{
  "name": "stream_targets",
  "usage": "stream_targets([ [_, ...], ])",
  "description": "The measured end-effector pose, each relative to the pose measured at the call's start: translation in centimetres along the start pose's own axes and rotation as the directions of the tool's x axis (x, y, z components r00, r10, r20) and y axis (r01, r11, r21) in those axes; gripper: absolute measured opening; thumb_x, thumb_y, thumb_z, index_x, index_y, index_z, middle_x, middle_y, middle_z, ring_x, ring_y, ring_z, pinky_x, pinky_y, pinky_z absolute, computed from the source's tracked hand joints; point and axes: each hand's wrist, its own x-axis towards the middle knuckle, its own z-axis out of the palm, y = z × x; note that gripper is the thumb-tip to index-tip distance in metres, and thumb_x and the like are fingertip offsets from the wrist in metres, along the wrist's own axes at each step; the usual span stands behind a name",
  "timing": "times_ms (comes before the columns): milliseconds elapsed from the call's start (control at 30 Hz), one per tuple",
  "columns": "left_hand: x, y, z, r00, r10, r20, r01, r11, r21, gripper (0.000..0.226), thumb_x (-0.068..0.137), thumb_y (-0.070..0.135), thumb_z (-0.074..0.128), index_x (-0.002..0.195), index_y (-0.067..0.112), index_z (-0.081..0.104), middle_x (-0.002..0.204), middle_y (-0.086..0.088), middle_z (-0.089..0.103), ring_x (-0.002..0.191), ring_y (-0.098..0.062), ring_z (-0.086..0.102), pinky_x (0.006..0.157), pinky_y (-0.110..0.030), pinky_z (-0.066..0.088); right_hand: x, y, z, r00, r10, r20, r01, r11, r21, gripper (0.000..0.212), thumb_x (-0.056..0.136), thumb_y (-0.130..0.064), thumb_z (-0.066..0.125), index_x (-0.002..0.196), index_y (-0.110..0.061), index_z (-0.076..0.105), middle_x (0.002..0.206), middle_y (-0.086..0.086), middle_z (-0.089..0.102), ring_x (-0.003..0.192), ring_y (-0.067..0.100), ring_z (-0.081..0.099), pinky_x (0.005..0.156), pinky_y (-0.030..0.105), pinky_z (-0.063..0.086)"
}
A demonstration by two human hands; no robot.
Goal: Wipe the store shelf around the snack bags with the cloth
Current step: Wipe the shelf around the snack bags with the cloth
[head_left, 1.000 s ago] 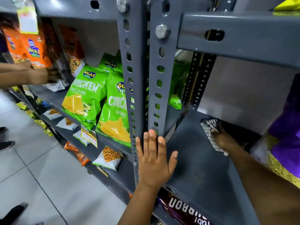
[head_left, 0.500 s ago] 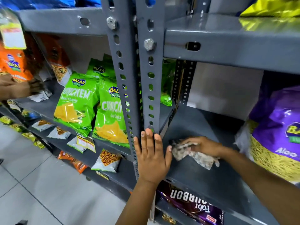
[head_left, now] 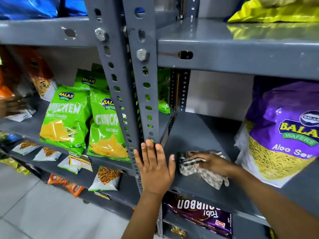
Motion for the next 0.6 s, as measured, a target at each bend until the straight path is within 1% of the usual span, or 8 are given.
stream_targets([
  [67,0.1,0.0,-0.1,1.000,0.001,-0.001,-0.001,1.000,-0.006,0.071,0.095,0.038,0.031,0.145,0.010,-0.009,0.155,-0.007,-0.018,0.143,-0.024,-0.007,0.116,-0.046,0.001,-0.2,-1.1,-1.3,0.998,0.063,0.003,-0.062,0.973,0.222,0.038,0.090,-0.014,0.054,0.128,-0.015,0.049,0.133,-0.001,0.050,0.119,0.015,0.047,0.097,0.021,0.042],
  [133,0.3,0.0,-0.2,1.000,0.003,0.007,-0.003,1.000,-0.005,0.070,0.095,0.038,0.030,0.145,0.010,-0.009,0.155,-0.007,-0.019,0.143,-0.024,-0.008,0.116,-0.046,0.000,1.2,-1.8,-2.8,0.982,0.097,-0.163,-0.038,0.943,0.332,0.036,0.091,-0.010,0.052,0.127,-0.012,0.049,0.126,0.008,0.055,0.110,0.015,0.050,0.081,0.009,0.045],
  [200,0.2,0.1,-0.2,1.000,0.000,0.016,0.000,1.000,-0.012,0.069,0.095,0.038,0.029,0.145,0.009,-0.009,0.155,-0.007,-0.019,0.143,-0.024,-0.008,0.116,-0.046,0.000,2.9,-2.1,-2.9,0.972,0.094,-0.217,-0.057,0.983,0.174,0.036,0.092,-0.010,0.051,0.128,-0.012,0.050,0.136,0.010,0.050,0.119,0.018,0.046,0.093,0.021,0.043],
  [300,0.0,0.0,-0.1,1.000,0.004,0.025,-0.003,1.000,-0.014,0.068,0.096,0.039,0.028,0.146,0.008,-0.007,0.155,-0.007,-0.019,0.143,-0.024,-0.008,0.116,-0.045,-0.002,3.9,-1.0,-0.3,0.990,-0.002,-0.141,-0.020,0.988,-0.152,0.036,0.090,-0.014,0.056,0.126,-0.016,0.053,0.147,0.004,0.040,0.138,0.022,0.028,0.115,0.036,0.021],
  [400,0.3,0.1,-0.3,0.997,-0.032,0.077,0.034,0.999,-0.018,0.059,0.096,0.039,0.025,0.141,0.004,0.009,0.155,-0.005,-0.019,0.143,-0.023,-0.009,0.115,-0.044,-0.002,1.2,-0.7,1.6,0.996,-0.084,0.016,0.086,0.983,-0.161,0.037,0.087,-0.009,0.058,0.124,-0.014,0.054,0.145,-0.003,0.038,0.135,0.011,0.022,0.112,0.017,0.013],
  [467,0.2,0.1,-0.4,0.993,-0.040,0.110,0.042,0.999,-0.015,0.052,0.096,0.040,0.023,0.135,0.007,0.015,0.155,-0.005,-0.020,0.143,-0.022,-0.011,0.115,-0.044,-0.002,-0.6,-1.4,1.1,0.992,-0.028,0.119,0.034,0.998,-0.048,0.037,0.089,-0.008,0.055,0.126,-0.014,0.053,0.143,-0.006,0.040,0.134,0.008,0.025,0.104,0.006,0.019],
  [533,0.1,0.0,-0.5,0.990,-0.039,0.138,0.042,0.999,-0.021,0.051,0.096,0.041,0.022,0.135,0.008,0.015,0.155,-0.005,-0.021,0.143,-0.022,-0.011,0.115,-0.045,-0.002,-1.5,-3.1,-0.1,0.998,0.041,0.044,-0.046,0.992,0.117,0.037,0.091,-0.009,0.053,0.128,-0.015,0.051,0.139,-0.002,0.047,0.129,0.012,0.040,0.092,0.002,0.032],
  [600,0.1,0.0,-0.7,0.987,-0.036,0.158,0.042,0.998,-0.037,0.053,0.096,0.042,0.021,0.136,0.008,0.014,0.154,-0.004,-0.022,0.143,-0.025,-0.008,0.115,-0.045,-0.003,-1.3,-5.5,0.1,0.996,0.035,-0.077,-0.016,0.972,0.234,0.038,0.091,-0.005,0.051,0.128,-0.010,0.049,0.136,0.007,0.051,0.122,0.016,0.047,0.081,-0.003,0.037],
])
